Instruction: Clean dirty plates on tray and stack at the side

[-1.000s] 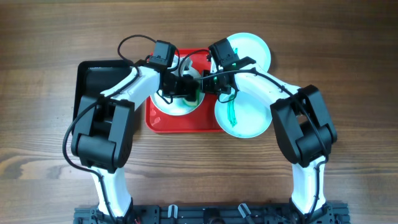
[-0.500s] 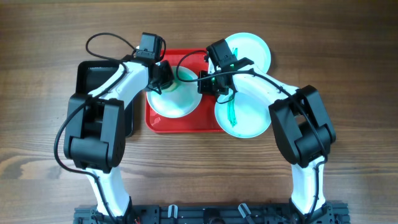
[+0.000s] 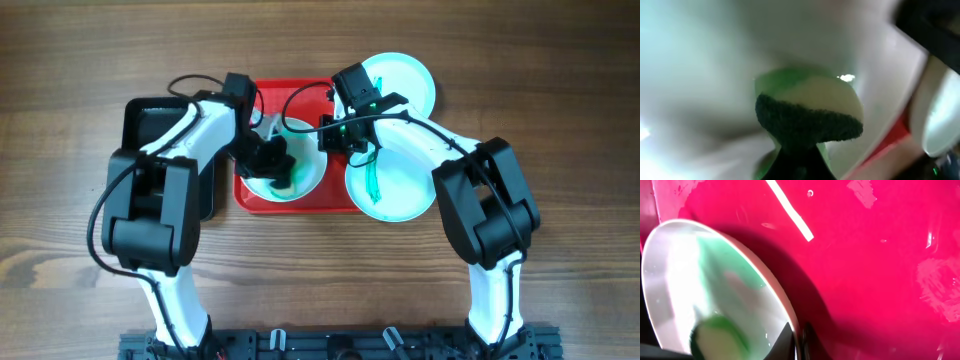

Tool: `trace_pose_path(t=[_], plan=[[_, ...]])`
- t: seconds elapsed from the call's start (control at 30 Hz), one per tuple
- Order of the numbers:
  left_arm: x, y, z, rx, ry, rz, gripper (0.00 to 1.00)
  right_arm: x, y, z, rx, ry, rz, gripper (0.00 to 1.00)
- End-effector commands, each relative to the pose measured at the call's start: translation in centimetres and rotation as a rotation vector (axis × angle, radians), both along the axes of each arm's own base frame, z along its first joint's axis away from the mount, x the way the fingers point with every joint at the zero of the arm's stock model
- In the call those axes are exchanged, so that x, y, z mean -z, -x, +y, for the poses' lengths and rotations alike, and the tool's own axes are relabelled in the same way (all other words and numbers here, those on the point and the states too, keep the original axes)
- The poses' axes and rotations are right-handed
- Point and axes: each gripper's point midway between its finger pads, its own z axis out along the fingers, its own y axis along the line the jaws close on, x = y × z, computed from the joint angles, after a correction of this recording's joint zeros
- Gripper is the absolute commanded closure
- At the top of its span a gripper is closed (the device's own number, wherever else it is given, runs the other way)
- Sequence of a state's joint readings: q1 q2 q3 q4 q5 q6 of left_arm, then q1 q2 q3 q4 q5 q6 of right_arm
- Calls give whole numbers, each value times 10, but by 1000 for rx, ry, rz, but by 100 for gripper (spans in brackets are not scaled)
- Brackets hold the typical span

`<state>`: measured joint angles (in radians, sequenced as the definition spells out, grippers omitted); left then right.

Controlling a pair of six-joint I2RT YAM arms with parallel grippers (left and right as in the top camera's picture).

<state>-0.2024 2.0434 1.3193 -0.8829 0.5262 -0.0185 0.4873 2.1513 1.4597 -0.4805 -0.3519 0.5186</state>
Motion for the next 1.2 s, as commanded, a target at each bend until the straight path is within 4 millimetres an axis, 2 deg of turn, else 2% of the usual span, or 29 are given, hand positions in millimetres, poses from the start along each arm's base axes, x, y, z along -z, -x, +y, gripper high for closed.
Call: trace_pose_path(t=[0.0,0.1,0.2,0.23,0.3,0.37,0.43,0.57,0.6,0.63,0.7,0.77,0.87,0.9,0.97,1.03,1.17], plan=[[4,4,-25,107,154,-39,96,2,-8,-3,40,1,5,96],[5,-17,-29,77,159,-115,96,2,-8,-3,40,1,5,96],[8,-53,-25,-21,102,-221,96,2,-8,-3,40,1,5,96],[10,-68,-19,-82,57,-260,96,2,-8,-3,40,1,5,96],[14,-109,10,-292,-118,-366,96,2,-8,-3,40,2,5,96],[7,-124,22,-342,-184,-418,96,2,-8,-3,41,2,6,96],[-18,-144,34,-379,-252,-498,96,3,-8,-3,41,4,7,96],[-77,-167,49,-432,-324,-607,96,3,-8,-3,42,6,6,96],[-96,-168,52,-442,-333,-625,96,3,-8,-4,43,7,5,96],[-106,-168,53,-445,-334,-629,96,3,-9,-4,46,10,4,96],[-133,-159,59,-450,-341,-623,96,4,-10,-6,51,18,0,96],[-141,-143,65,-465,-355,-579,96,3,-9,-5,49,17,-1,96],[-138,-113,85,-517,-398,-452,96,-11,-12,-8,42,25,-35,96],[-134,-101,98,-540,-424,-392,96,-23,-15,-12,44,52,-76,96],[-129,-90,113,-560,-450,-336,96,-40,-19,-20,45,109,-145,96],[-125,-80,134,-593,-478,-277,96,-73,-25,-35,53,226,-275,96],[-123,-73,159,-643,-497,-235,96,-132,-29,-53,79,420,-499,96]])
